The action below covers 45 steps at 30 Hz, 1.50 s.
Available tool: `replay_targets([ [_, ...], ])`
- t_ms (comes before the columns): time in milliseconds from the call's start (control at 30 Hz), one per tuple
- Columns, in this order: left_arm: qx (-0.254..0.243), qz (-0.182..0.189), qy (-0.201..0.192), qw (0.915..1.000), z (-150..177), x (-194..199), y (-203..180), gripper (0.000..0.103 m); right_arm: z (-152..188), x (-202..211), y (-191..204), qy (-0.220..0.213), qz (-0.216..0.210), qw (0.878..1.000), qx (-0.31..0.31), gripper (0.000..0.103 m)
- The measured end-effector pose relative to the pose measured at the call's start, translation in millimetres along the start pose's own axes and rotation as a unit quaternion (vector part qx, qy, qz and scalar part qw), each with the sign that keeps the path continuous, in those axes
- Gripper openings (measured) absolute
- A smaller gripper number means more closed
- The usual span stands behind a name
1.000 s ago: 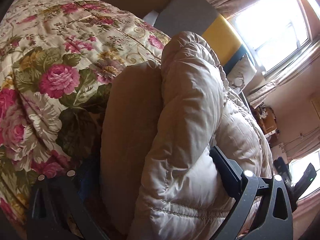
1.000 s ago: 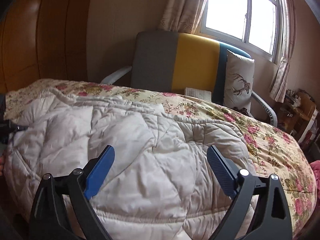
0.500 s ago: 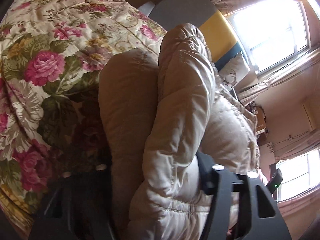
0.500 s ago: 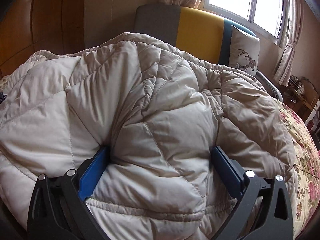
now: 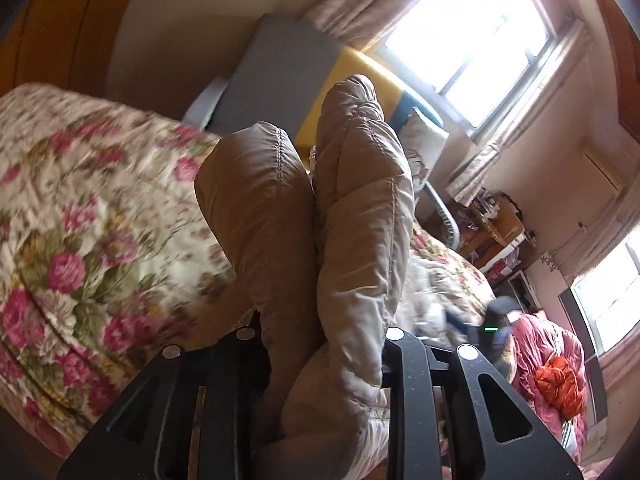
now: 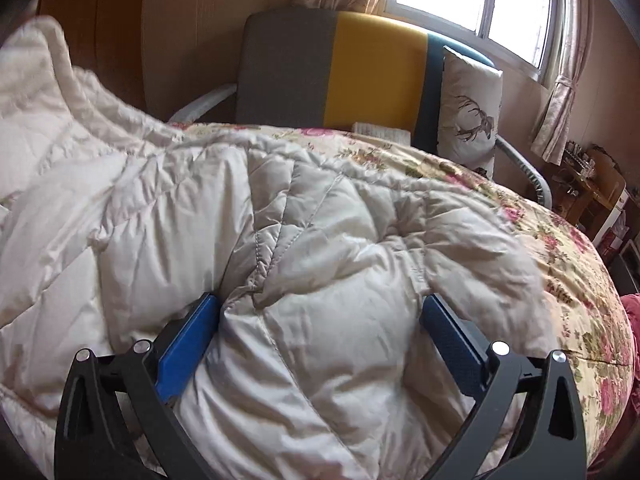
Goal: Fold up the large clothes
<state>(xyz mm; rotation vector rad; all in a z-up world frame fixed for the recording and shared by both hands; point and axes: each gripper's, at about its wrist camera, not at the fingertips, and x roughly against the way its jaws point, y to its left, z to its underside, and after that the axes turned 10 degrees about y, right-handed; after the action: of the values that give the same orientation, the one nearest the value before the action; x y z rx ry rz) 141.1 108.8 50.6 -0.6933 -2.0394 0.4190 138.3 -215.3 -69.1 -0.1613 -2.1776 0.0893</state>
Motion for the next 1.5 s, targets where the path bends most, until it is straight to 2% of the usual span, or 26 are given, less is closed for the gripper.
replay_targets([
  [100, -0.025, 0.014, -0.003, 0.9996, -11, -1, -35, 0.025, -2, -15, 11, 0.005, 0.009, 1.000, 0.017, 0.101],
  [233, -0.074, -0.005, -0.006, 0.9972, -15, -9, -91, 0.025, -2, -11, -1, 0.013, -0.009, 1.000, 0.011, 0.101],
  [300, -0.094, -0.016, -0.007, 0.9954, -13, -15, -116, 0.025, 0, 2, -14, 0.005, -0.018, 1.000, -0.003, 0.101],
  [400, -0.117, -0.033, -0.009, 0.9926, -10, -26, -145, 0.025, 11, 37, -42, -0.032, -0.015, 0.999, -0.031, 0.101],
  [567, -0.153, -0.082, -0.016, 0.9847, 1, -55, -193, 0.025, 33, 77, -98, -0.062, 0.042, 0.996, -0.056, 0.101],
  [667, -0.166, -0.081, -0.010, 0.9827, 8, -77, -214, 0.026, 50, 76, -129, -0.041, 0.083, 0.993, -0.073, 0.101],
  [733, -0.179, -0.086, -0.004, 0.9800, 13, -94, -226, 0.026, 64, 68, -146, -0.018, 0.095, 0.991, -0.097, 0.101],
  [900, -0.225, -0.104, 0.014, 0.9688, 31, -140, -258, 0.026, 88, 47, -160, 0.016, 0.045, 0.988, -0.146, 0.101],
  [1033, -0.260, -0.130, 0.025, 0.9566, 47, -177, -276, 0.028, 96, 38, -155, 0.011, 0.038, 0.988, -0.152, 0.101],
  [1167, -0.293, -0.153, 0.028, 0.9434, 67, -208, -286, 0.033, 102, 37, -180, 0.010, -0.017, 0.982, -0.186, 0.101],
  [1233, -0.312, -0.161, 0.024, 0.9361, 78, -218, -291, 0.037, 106, 48, -203, -0.009, -0.043, 0.974, -0.222, 0.101],
  [1367, -0.346, -0.151, 0.002, 0.9260, 101, -226, -296, 0.055, 107, 88, -247, -0.065, -0.043, 0.954, -0.289, 0.101],
  [1433, -0.357, -0.143, -0.007, 0.9229, 108, -229, -299, 0.060, 95, 108, -260, -0.087, -0.077, 0.949, -0.294, 0.101],
  [1500, -0.365, -0.139, -0.014, 0.9204, 113, -231, -299, 0.062, 72, 122, -261, -0.093, -0.122, 0.950, -0.272, 0.101],
])
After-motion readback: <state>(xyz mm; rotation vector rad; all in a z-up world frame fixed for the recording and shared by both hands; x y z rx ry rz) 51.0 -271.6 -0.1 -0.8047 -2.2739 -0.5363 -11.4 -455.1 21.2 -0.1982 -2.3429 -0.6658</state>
